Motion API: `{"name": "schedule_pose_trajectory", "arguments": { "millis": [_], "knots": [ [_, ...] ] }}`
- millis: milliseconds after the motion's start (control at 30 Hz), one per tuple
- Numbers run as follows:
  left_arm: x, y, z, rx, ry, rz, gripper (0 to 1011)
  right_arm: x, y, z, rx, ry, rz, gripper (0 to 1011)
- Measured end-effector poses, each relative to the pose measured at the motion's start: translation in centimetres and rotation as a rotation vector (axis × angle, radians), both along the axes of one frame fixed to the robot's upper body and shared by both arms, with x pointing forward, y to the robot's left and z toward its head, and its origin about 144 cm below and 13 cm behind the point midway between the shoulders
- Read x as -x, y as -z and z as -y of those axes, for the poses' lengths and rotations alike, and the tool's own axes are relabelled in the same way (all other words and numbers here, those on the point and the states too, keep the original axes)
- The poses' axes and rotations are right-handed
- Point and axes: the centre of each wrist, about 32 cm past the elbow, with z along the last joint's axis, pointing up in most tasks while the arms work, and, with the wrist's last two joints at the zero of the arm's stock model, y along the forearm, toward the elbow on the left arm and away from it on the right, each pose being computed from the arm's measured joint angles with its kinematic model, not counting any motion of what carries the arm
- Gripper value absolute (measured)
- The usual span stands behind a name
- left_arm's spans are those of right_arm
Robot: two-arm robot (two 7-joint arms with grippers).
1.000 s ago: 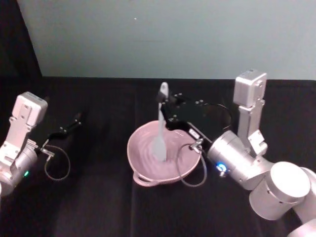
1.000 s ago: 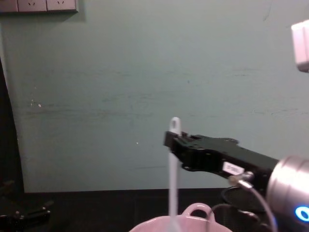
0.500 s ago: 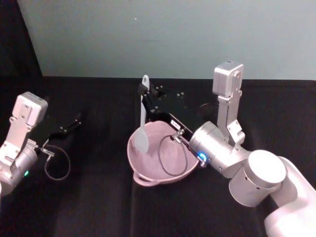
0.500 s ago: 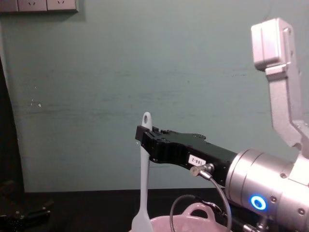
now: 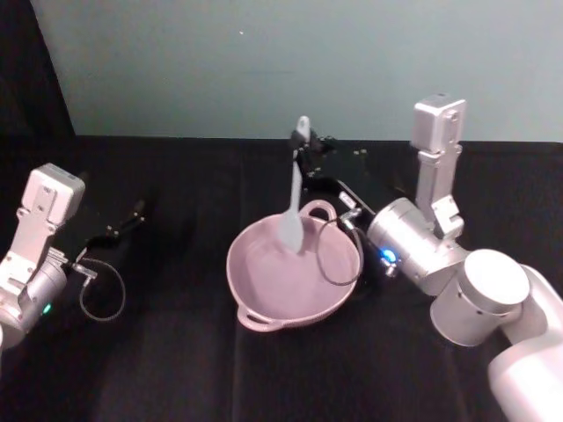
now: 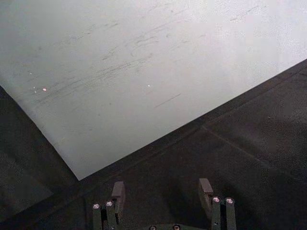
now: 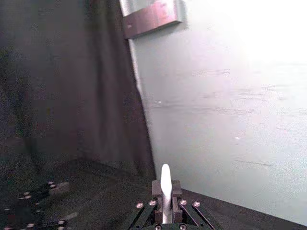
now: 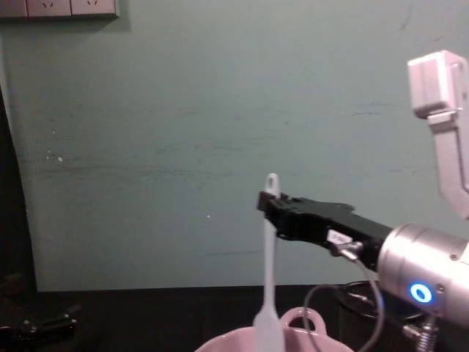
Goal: Use the one hand to pick up the spoon and stir the clear water in the bowl.
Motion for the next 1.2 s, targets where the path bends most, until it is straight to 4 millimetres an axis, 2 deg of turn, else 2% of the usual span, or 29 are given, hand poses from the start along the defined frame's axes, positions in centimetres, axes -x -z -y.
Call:
{"name": "schedule_pose_trajectory", "arguments": {
  "millis": [300,500,700,933,1200],
  "knots": [
    [0.0,0.0,0.0,0.0,0.0,0.0,1011,0.7,-0.2,2.5,0.022,0.058,0.011,112],
    [0.0,0.0,0.0,0.0,0.0,0.0,1011,1.9,-0.3,2.9,0.044,0.05,0.013,112],
    [0.0,0.0,0.0,0.0,0.0,0.0,1011,3.6,-0.3,1.9,0.05,-0.002,0.014,113],
    [0.0,0.0,0.0,0.0,0.0,0.0,1011,5.1,-0.3,-0.3,0.018,-0.08,0.012,113],
    [0.0,0.0,0.0,0.0,0.0,0.0,1011,4.3,0.0,-2.1,-0.014,-0.109,-0.001,113]
  ]
}}
